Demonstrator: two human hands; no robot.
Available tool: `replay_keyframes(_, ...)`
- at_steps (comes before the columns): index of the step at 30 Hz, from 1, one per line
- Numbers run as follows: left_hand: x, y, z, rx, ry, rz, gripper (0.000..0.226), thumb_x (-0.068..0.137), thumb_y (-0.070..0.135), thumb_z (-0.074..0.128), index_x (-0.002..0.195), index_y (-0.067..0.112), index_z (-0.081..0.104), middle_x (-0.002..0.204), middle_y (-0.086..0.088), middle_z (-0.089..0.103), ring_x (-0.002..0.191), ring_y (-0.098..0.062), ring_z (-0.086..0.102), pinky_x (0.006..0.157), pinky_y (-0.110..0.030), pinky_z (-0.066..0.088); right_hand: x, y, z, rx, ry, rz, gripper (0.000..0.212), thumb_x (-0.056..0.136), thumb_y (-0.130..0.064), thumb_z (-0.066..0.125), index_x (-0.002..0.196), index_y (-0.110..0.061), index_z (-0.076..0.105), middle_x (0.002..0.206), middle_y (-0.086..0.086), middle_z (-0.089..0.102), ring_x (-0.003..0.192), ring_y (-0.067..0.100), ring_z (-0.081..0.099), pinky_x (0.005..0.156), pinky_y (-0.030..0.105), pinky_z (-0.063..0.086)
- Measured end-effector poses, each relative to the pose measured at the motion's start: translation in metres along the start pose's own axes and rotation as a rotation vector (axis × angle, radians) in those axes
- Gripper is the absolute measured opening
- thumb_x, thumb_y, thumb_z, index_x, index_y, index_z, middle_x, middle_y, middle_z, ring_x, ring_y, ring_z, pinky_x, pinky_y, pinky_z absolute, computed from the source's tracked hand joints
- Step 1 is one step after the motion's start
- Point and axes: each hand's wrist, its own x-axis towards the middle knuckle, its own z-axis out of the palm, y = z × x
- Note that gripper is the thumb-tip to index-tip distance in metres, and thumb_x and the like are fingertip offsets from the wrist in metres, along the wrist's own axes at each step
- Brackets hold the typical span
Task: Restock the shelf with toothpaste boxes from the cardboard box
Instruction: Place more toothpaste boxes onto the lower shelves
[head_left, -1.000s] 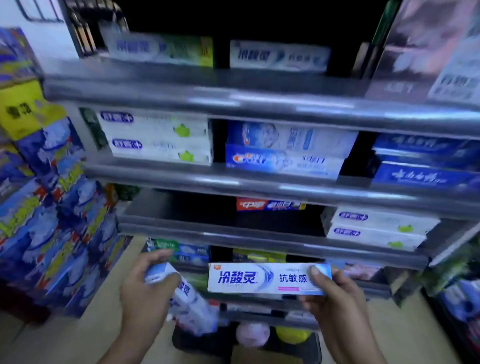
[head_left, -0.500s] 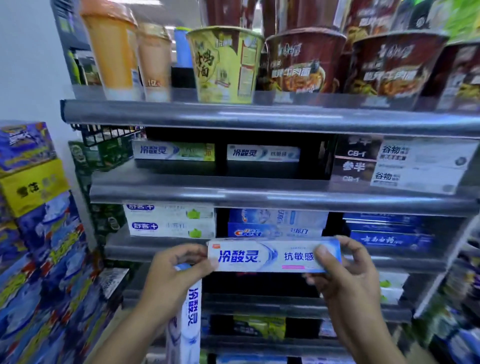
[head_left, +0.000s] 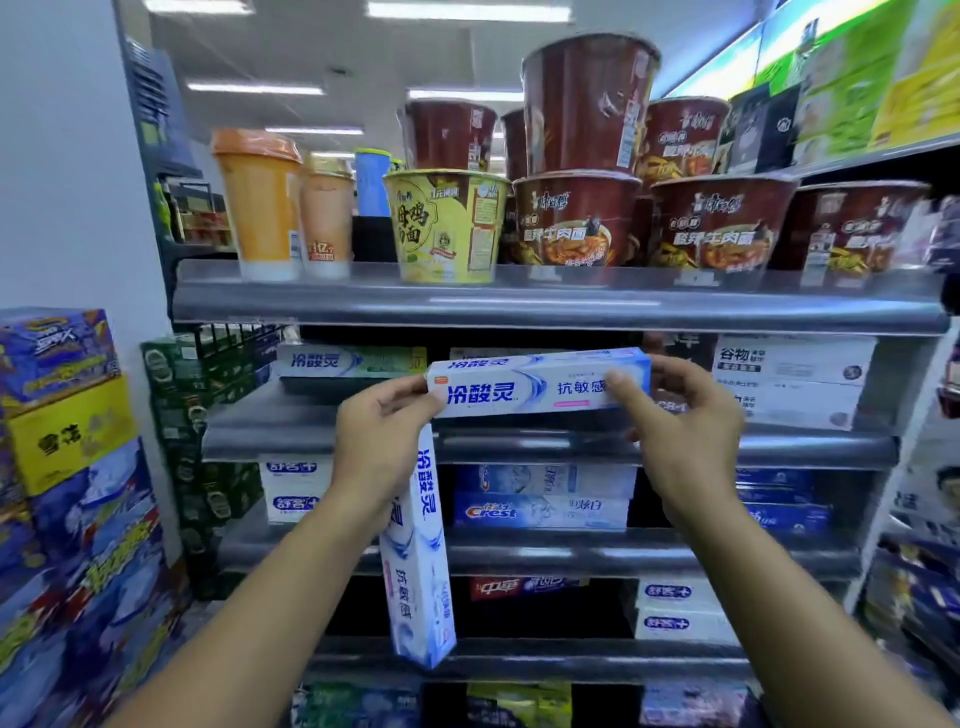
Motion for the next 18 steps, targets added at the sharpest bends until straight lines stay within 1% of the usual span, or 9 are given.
replay_keyframes(4,0.016,0.008,0.007,0.032,-0.054,-0.025,0.021,0.091,0.02,0.075,0.111,0.026,0.076,0.096,0.015,0.079,0.09,0.001,0.073,0.08,-0.02,0.053,0.019,0.01,0.005,-0.069,-0.039,0.021,0.04,0.084,-0.032,0.083,0.122,-0.033,0.07,0.083,-0.017,0.068,0.088,0.023,0.07,0.075,0.053,0.059)
replay_keyframes(6,0.022,0.01,0.01,0.045,-0.099,-0.057,0.021,0.093,0.025,0.073,0.113,0.028,0.075,0.098,0.015,0.079,0.093,-0.001,0.073,0.08,-0.022,0.051,0.025,0.016,0.007,-0.13,-0.07,0.014,0.04,0.086,-0.039,0.079,0.125,-0.034,0.07,0.087,-0.023,0.067,0.099,0.02,0.07,0.081,0.053,0.06)
replay_keyframes(7,0.024,0.011,0.012,0.048,-0.096,-0.075,0.022,0.093,0.027,0.073,0.115,0.027,0.075,0.099,0.015,0.078,0.093,-0.001,0.072,0.078,-0.021,0.05,0.028,0.018,0.008,-0.155,-0.084,0.012,0.04,0.087,-0.042,0.076,0.126,-0.034,0.07,0.095,-0.024,0.066,0.106,0.02,0.068,0.085,0.053,0.059)
replay_keyframes(8,0.026,0.011,0.014,0.058,-0.082,-0.091,0.025,0.093,0.029,0.073,0.118,0.026,0.073,0.101,0.014,0.078,0.092,0.0,0.071,0.076,-0.02,0.049,0.031,0.021,0.009,-0.18,-0.098,0.017,0.04,0.089,-0.044,0.074,0.127,-0.033,0.069,0.106,-0.022,0.066,0.112,0.02,0.066,0.088,0.051,0.058)
replay_keyframes(10,0.031,0.01,0.017,0.108,-0.082,-0.114,0.028,0.092,0.034,0.074,0.118,0.025,0.07,0.104,0.013,0.075,0.091,0.001,0.068,0.073,-0.02,0.047,0.034,0.027,0.01,-0.256,-0.119,0.019,0.042,0.092,-0.047,0.068,0.131,-0.031,0.066,0.122,-0.01,0.068,0.118,0.018,0.063,0.092,0.039,0.054)
replay_keyframes(12,0.034,0.007,0.019,0.207,-0.131,-0.164,0.026,0.091,0.042,0.073,0.113,0.03,0.068,0.108,0.015,0.07,0.093,-0.002,0.063,0.073,-0.022,0.044,0.033,0.033,0.01,-0.396,-0.17,0.001,0.046,0.095,-0.05,0.062,0.134,-0.026,0.065,0.129,-0.001,0.068,0.121,0.022,0.061,0.09,0.03,0.044)
replay_keyframes(15,0.036,-0.001,0.021,0.345,-0.206,-0.224,0.053,0.091,0.048,0.07,0.136,0.021,0.061,0.112,0.012,0.059,0.097,-0.008,0.057,0.089,-0.03,0.039,0.028,0.038,0.007,-0.553,-0.327,0.007,0.054,0.098,-0.053,0.055,0.143,-0.024,0.056,0.128,0.008,0.067,0.108,0.031,0.064,0.084,0.035,0.049)
replay_keyframes(17,0.035,-0.003,0.021,0.376,-0.207,-0.203,0.063,0.092,0.048,0.069,0.144,0.016,0.055,0.111,0.013,0.058,0.096,-0.004,0.054,0.09,-0.031,0.037,0.027,0.035,0.005,-0.593,-0.376,0.023,0.056,0.098,-0.053,0.055,0.146,-0.026,0.051,0.123,0.01,0.067,0.099,0.032,0.065,0.08,0.039,0.052)
replay_keyframes(18,0.034,-0.002,0.02,0.375,-0.202,-0.203,0.064,0.092,0.049,0.07,0.144,0.016,0.054,0.117,0.011,0.059,0.1,-0.007,0.054,0.09,-0.031,0.038,0.027,0.033,0.004,-0.597,-0.383,0.037,0.056,0.097,-0.053,0.055,0.146,-0.027,0.049,0.123,0.01,0.067,0.099,0.031,0.064,0.08,0.039,0.052)
